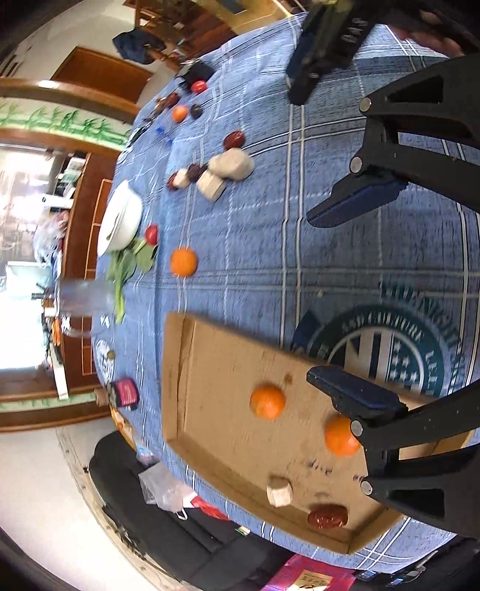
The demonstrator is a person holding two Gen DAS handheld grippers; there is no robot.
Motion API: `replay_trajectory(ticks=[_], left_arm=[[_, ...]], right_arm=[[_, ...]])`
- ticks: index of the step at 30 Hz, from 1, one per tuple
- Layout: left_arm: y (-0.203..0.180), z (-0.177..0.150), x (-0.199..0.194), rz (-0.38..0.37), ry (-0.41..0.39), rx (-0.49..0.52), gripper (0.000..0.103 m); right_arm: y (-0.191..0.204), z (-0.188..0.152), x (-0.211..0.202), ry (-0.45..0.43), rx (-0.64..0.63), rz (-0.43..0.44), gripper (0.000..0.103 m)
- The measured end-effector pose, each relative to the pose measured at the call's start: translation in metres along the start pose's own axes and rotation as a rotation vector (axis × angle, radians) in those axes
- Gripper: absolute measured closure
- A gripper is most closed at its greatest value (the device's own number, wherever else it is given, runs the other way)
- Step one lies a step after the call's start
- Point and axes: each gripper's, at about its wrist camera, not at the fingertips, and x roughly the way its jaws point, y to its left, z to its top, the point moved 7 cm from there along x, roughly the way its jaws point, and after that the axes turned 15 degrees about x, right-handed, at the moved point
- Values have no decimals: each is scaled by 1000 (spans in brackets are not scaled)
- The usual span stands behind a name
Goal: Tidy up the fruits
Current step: 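Grasp the round pastry with the right gripper while the left approaches a beige cube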
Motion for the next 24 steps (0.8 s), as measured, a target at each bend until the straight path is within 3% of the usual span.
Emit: replay_trajectory(ticks=[5, 13, 18, 19, 20, 24], left_arm=[[-10, -7, 3, -9, 24, 10, 26], [-5, -21, 6, -12, 60, 12, 26], [0, -26, 10, -12, 72, 8, 26], [1, -26, 10, -12, 73, 7, 26], [1, -25, 12, -15, 73, 6, 26], [-6, -19, 18, -34, 81, 18, 26]], right_arm=[[-5, 19, 13, 17, 17, 34, 42], [38, 32, 58, 53, -18, 101, 42], [47, 34, 84, 53, -25, 61, 42], [47, 34, 87, 55, -24, 62, 47], [46, 35, 89, 51, -28, 55, 63], [40, 38, 82, 46, -31, 74, 66]])
